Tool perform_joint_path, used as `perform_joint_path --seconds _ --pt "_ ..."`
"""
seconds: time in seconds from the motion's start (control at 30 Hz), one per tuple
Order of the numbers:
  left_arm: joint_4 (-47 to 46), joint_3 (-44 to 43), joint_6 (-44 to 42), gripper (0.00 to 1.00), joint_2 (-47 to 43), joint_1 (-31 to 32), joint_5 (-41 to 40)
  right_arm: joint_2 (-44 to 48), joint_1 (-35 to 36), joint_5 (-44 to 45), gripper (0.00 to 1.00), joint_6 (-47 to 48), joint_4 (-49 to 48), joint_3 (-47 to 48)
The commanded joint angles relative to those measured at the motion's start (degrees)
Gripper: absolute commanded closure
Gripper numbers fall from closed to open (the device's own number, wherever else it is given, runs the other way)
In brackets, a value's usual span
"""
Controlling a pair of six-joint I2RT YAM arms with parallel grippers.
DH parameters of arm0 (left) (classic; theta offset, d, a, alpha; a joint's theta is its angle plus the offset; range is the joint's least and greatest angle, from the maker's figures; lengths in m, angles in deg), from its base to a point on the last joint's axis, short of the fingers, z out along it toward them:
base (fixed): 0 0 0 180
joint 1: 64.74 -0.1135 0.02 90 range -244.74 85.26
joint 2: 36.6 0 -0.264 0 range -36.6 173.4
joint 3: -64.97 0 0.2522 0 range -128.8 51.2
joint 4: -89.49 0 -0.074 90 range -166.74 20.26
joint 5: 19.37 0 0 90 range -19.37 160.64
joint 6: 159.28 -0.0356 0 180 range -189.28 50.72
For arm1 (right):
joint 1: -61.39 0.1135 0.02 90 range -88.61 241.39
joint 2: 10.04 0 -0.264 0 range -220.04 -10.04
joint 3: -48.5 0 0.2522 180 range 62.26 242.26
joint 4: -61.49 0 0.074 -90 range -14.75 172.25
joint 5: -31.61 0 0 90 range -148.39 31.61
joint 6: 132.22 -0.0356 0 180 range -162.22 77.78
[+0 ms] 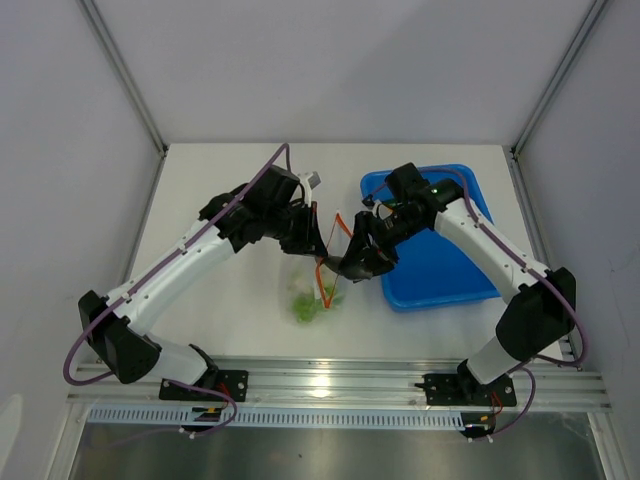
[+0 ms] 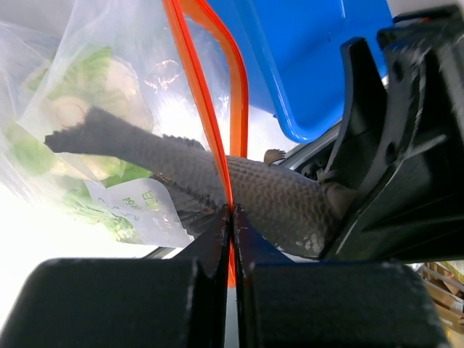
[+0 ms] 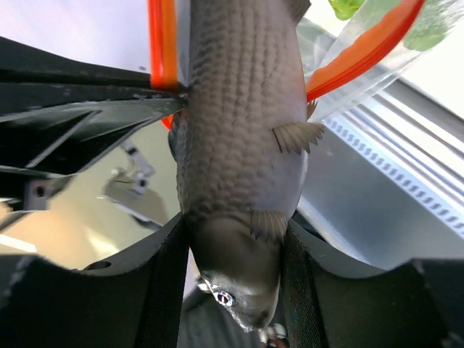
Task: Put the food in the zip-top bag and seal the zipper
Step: Place the fake fish in the zipper food storage bag.
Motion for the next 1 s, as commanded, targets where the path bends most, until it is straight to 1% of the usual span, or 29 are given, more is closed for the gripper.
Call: perform_joint_path --seconds 0.0,0.03,0.1,0.23,0.5,0.6,0.77,0.83,0.87,0.93,0.97 --pt "0.1 -1.3 -0.2 1.0 0.3 0.7 0.7 4.5 -2.1 -8.3 1.0 -6.9 -10.9 0.6" --pt "0.2 -1.3 -0.4 1.0 0.3 0.5 0.5 4.6 -2.3 -8.1 1.0 -6.1 -8.2 1.5" --pt "0.1 -1.1 -0.4 0.99 0.2 0.3 0.5 5.7 -2.3 -8.6 1.0 -5.6 -7.3 1.3" --pt "-0.2 -0.9 -0.6 0.99 0.4 0.3 0.5 7.3 -2.3 -8.9 1.0 -7.9 -9.4 0.9" --pt "-0.9 -0.1 -0.6 1.0 -0.4 0.2 1.0 7.6 -1.8 -8.3 1.0 -11.2 -14.4 -1.1" --pt "-1.2 0.1 -0.1 1.0 -0.7 0.2 1.8 6.5 -1.4 -4.6 1.0 -9.2 -14.9 -0.7" --pt "-1.3 0.3 0.9 0.99 -0.9 -0.3 5.0 4.0 1.3 3.3 1.0 -1.3 -11.3 0.9" --pt "-1.4 0.6 1.4 0.99 -0.9 -0.6 5.6 3.6 2.1 6.4 1.0 0.9 -7.9 2.9" --pt "-1.4 0.7 1.5 0.99 -0.8 -0.7 6.0 3.0 2.5 11.1 1.0 3.5 -6.3 4.1" --pt "-1.4 0.8 1.7 1.0 -0.8 -1.0 6.2 2.4 3.4 16.8 1.0 6.0 -0.7 6.6" --pt "-1.4 0.9 1.7 0.99 -0.8 -1.1 6.1 2.1 4.4 21.9 1.0 7.2 0.8 8.8"
